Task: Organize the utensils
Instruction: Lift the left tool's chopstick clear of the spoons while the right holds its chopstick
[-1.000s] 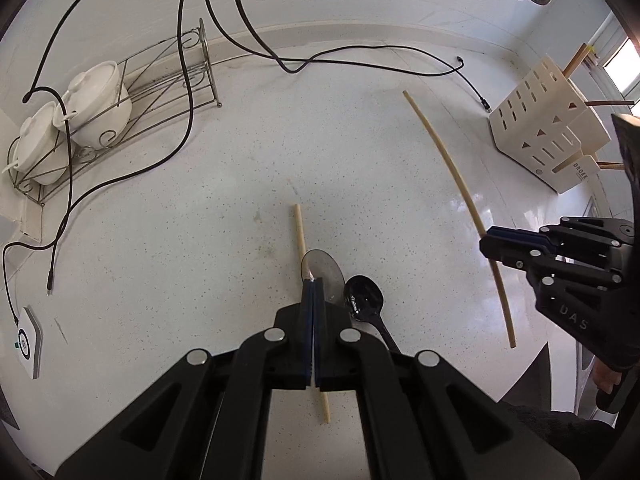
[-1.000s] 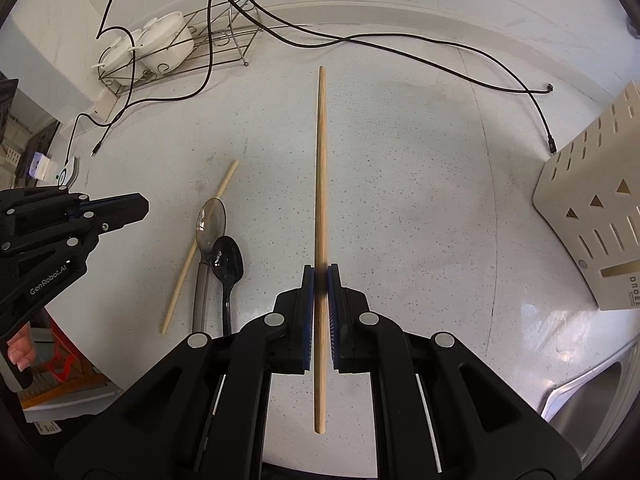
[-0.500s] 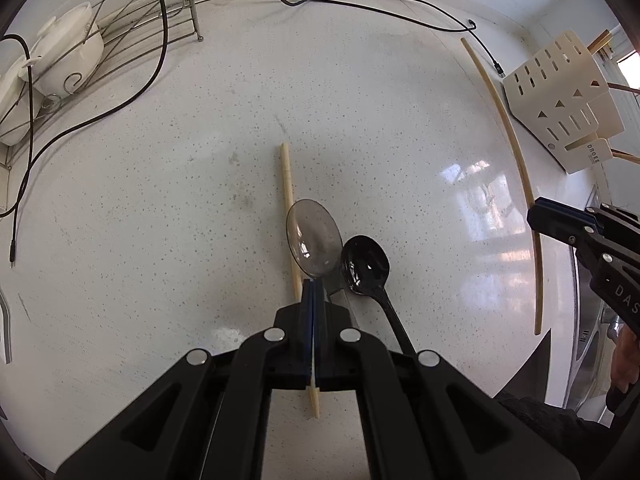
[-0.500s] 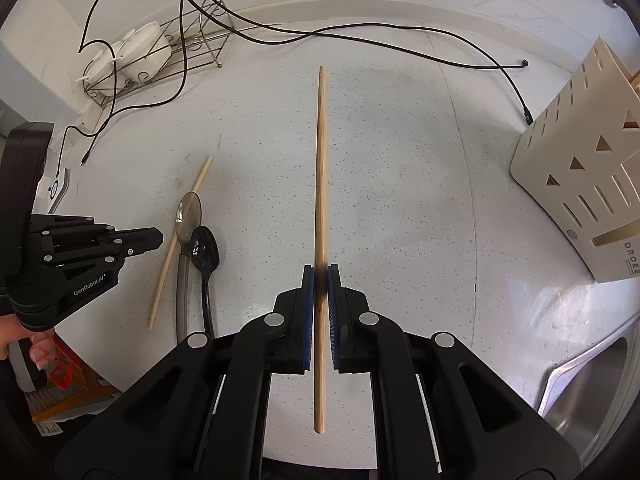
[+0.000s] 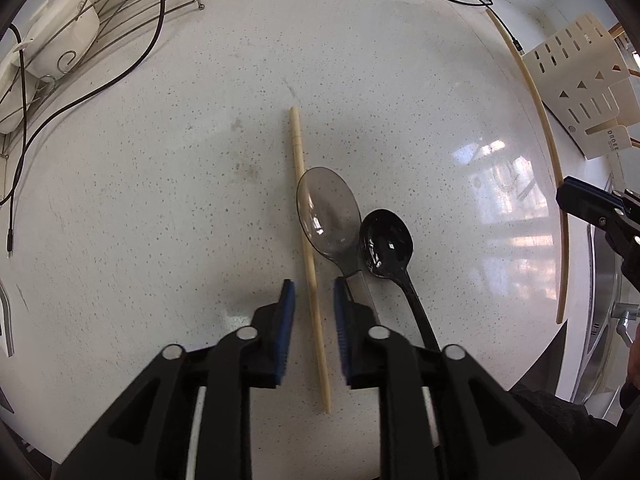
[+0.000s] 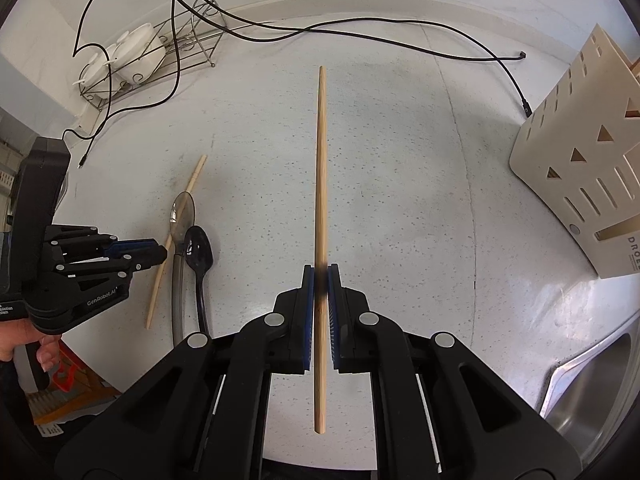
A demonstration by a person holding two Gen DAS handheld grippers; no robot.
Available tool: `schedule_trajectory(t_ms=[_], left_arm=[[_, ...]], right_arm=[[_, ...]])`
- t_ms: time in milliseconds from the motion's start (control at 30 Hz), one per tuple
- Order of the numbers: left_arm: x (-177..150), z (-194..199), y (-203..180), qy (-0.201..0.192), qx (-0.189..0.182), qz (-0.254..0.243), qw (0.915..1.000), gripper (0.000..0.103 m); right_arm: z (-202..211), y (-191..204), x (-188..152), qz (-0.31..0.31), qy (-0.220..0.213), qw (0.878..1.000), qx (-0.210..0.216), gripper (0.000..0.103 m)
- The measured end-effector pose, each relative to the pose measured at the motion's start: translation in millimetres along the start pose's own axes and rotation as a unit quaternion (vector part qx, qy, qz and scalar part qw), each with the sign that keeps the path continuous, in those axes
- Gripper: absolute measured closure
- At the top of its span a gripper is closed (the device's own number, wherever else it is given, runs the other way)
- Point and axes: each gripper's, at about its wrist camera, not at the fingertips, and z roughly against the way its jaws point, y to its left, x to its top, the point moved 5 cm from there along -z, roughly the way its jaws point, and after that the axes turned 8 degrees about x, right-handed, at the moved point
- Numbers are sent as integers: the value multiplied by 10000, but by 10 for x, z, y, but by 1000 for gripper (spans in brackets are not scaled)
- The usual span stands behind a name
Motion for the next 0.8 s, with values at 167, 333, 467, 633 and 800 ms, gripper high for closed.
schedule_trajectory(t_ms=[167, 333, 467, 633, 800], left_arm=[[-22, -33, -46, 28, 78, 7, 10000, 63], [0, -77, -42, 103, 309, -53, 9995, 63], [-17, -115, -68, 107, 417, -185, 9989, 63], [-23, -105, -158, 194, 514, -397, 9977, 99], [-5, -102, -253, 199, 569, -597, 9964, 99]], right_arm=[[-5, -5, 2, -16, 7, 10000, 21, 97], [2, -16, -2, -30, 3, 10000, 32, 97], [3, -32, 2, -44, -1, 10000, 31, 97], [2, -35, 1, -45, 3, 10000, 34, 97], [-7, -30, 1, -45, 15, 10000, 33, 97]])
